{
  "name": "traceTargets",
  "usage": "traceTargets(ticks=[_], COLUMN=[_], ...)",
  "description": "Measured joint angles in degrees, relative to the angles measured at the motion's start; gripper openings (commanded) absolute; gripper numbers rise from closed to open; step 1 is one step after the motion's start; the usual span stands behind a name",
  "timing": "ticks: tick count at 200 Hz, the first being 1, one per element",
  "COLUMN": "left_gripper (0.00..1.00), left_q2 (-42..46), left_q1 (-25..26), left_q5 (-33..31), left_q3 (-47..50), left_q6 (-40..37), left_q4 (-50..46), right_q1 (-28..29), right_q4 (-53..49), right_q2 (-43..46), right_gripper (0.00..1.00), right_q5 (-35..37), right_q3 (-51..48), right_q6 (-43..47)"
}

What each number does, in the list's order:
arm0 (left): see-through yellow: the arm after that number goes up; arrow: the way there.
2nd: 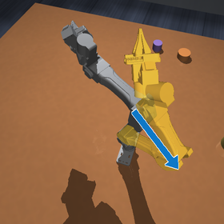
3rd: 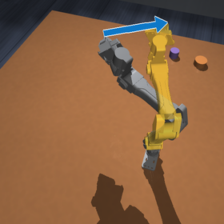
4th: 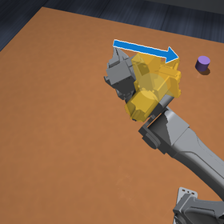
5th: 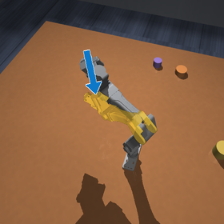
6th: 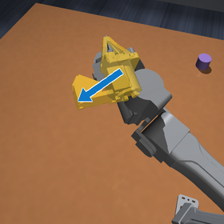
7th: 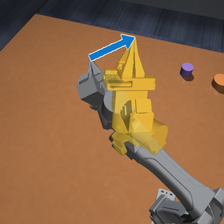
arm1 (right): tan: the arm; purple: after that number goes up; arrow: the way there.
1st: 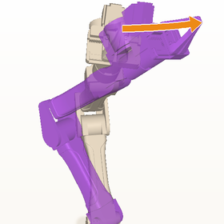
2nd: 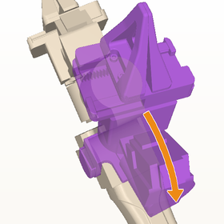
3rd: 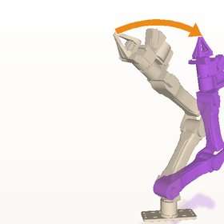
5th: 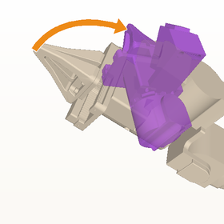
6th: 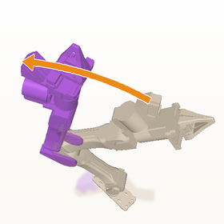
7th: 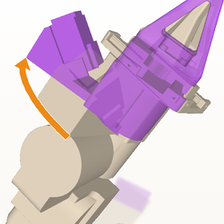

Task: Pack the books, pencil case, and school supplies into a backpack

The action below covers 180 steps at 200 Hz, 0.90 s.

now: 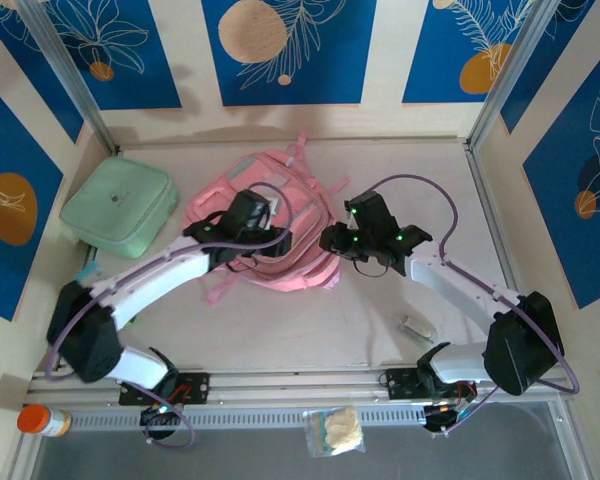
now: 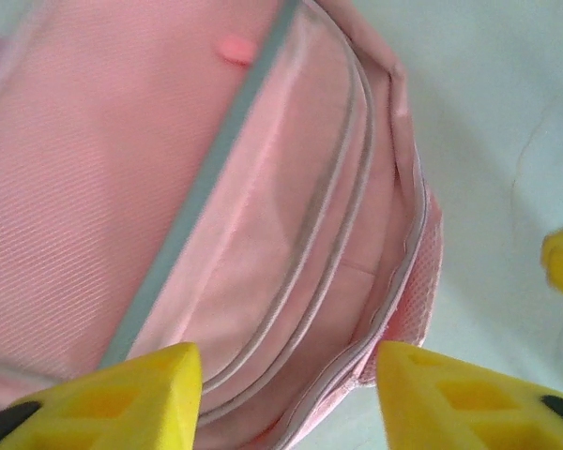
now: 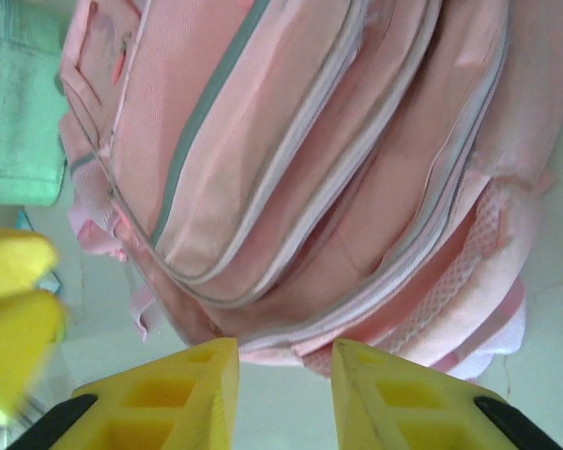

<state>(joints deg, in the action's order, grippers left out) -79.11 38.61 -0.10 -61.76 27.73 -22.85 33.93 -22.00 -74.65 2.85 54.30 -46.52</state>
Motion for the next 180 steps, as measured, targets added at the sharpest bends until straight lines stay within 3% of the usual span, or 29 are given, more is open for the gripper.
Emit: traceTargets(ticks=[45, 108, 127, 180], left_gripper=[0.58, 0.57, 0.5, 0.48], left_q2=[7.0, -0.7, -4.2, -11.0], left_q1=[-12.4, -25.6, -28.2, -30.0], left_q5=[-0.5, 2.0, 3.2, 5.2], left_q3=[10.2, 13.3, 13.3, 11.2], left_q6=[8.9, 16.0, 17.4, 20.6], left_q4=[4.5, 8.1, 9.9, 13.9], right_q1=[6.7, 12.5, 12.5, 11.6], right_q4=[-1.4, 1.3, 1.4, 1.8], right_q2=[0.6, 0.2, 0.2, 2.2], right_gripper=[0.36, 0.39, 0.39, 0.4], right_q5=[1.4, 3.0, 3.2, 3.9], right_q3=[-0.8, -3.1, -3.6, -6.4], right_q6=[-1.5, -2.6, -3.0, -3.4])
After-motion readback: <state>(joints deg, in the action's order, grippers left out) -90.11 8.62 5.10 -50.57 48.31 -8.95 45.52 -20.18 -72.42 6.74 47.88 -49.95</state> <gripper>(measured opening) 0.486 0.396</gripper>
